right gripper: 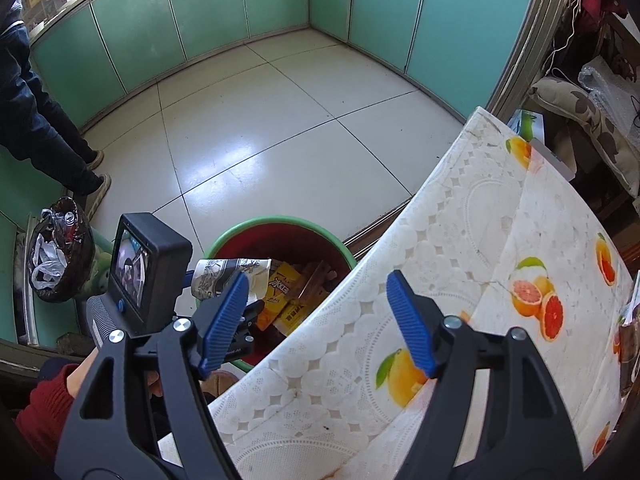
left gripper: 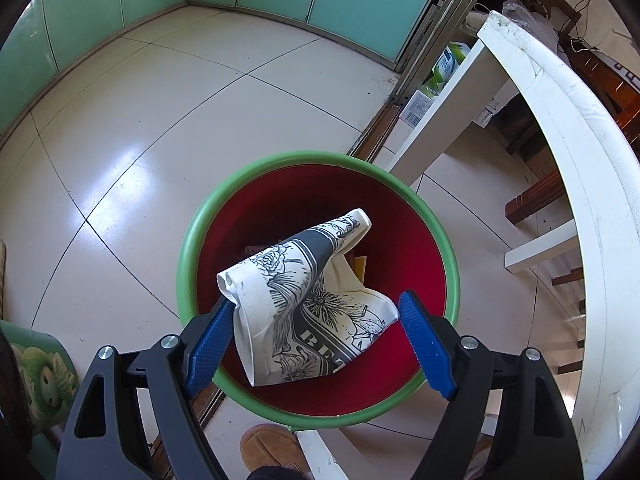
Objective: Collect trash
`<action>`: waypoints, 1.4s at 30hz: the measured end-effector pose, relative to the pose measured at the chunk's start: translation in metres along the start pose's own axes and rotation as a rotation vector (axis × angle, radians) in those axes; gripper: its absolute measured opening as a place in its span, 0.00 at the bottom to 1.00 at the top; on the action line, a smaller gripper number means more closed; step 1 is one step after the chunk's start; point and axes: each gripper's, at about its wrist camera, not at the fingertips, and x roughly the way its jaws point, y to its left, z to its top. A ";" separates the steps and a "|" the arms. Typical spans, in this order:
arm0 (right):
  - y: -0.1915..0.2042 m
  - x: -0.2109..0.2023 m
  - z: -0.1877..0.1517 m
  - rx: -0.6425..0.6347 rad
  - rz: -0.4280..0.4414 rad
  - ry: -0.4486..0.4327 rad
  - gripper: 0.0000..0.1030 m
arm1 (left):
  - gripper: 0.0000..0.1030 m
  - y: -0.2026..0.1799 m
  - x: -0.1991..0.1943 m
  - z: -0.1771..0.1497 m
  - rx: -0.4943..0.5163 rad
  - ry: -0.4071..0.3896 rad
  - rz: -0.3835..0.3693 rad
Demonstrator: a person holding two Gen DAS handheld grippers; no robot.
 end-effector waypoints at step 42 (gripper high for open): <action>-0.087 -0.075 -0.106 0.202 -0.022 -0.129 0.75 | 0.77 -0.008 -0.049 0.016 -0.087 -0.068 0.056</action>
